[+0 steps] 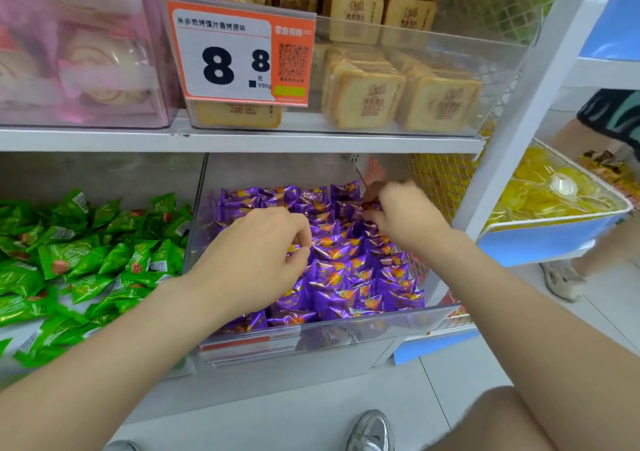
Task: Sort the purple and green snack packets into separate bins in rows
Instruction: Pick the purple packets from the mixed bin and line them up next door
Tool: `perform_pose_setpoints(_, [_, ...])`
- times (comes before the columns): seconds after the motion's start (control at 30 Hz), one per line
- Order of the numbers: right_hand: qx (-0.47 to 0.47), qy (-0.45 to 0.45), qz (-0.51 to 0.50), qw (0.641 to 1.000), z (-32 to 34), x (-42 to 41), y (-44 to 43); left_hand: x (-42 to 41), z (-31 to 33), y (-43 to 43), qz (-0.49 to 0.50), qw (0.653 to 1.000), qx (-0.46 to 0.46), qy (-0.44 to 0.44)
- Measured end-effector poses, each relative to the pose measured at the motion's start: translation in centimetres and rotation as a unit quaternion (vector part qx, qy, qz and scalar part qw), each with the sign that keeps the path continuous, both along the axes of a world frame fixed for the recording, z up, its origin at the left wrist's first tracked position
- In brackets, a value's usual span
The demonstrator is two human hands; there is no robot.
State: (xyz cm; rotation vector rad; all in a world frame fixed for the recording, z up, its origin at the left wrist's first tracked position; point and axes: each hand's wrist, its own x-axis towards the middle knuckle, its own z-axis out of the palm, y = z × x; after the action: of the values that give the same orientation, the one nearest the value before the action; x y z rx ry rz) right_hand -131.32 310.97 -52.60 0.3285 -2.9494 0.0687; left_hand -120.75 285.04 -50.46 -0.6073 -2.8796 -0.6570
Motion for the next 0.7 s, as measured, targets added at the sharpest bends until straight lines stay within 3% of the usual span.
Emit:
perform_pose_setpoints(0.33, [-0.051, 0.013, 0.048, 0.998, -1.5, -1.2, -1.0, -0.1, -0.2, -0.5, -0.010, 1.000, -0.010, 0.012])
perform_pose_setpoints(0.57, [-0.031, -0.012, 0.052, 0.998, -0.5, 0.5, -1.3, 0.1, -0.2, -1.0, -0.032, 0.999, -0.003, 0.028])
perform_pose_setpoints(0.7, [-0.095, 0.023, 0.030, 0.995, 2.0, 2.7, -3.6, 1.0, 0.4, -1.7, -0.039, 0.998, -0.006, 0.058])
